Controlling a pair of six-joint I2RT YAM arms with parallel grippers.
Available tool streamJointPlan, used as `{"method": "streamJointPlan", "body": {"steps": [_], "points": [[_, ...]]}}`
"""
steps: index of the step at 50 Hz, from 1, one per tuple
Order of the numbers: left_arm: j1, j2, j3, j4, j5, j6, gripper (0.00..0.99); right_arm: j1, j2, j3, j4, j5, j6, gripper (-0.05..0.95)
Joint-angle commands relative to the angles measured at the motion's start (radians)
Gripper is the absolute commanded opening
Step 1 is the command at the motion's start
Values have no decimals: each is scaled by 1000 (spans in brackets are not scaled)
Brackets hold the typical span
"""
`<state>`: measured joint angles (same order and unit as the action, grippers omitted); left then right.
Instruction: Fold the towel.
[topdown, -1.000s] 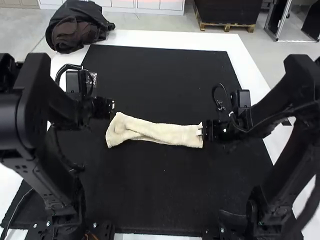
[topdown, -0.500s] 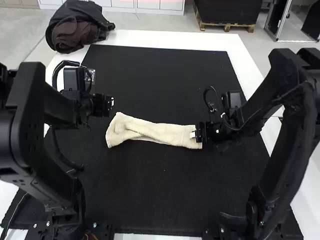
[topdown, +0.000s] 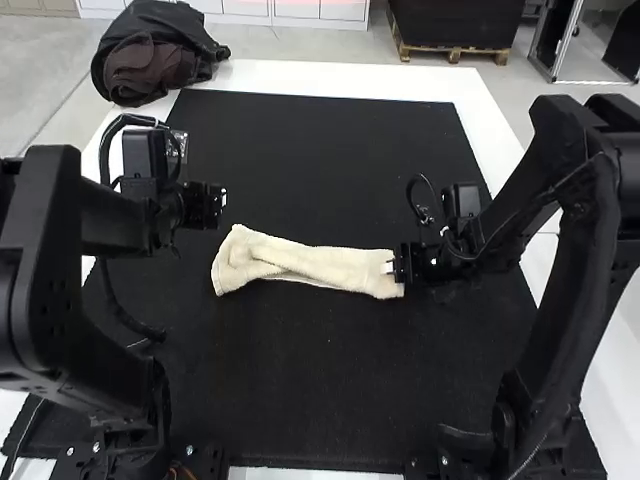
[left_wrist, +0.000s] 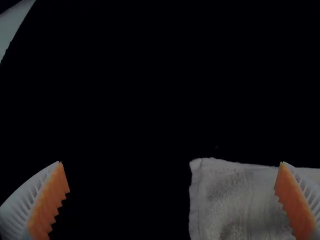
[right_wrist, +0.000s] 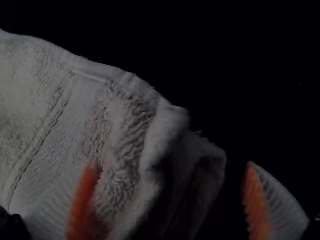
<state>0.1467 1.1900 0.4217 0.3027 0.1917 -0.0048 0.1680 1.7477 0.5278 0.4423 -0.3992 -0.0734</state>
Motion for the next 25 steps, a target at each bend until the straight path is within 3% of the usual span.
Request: {"method": "streamJointPlan", "body": {"steps": [1, 3, 25], "points": [[7, -17, 12, 6, 9, -20, 967, 15, 38, 24, 4, -104, 0, 189], [7, -17, 12, 6, 9, -23, 967, 13, 38, 24, 6, -118, -3, -15], [8, -13, -6, 15, 3, -24, 966, -55, -74, 15, -40, -124, 50, -23]]}}
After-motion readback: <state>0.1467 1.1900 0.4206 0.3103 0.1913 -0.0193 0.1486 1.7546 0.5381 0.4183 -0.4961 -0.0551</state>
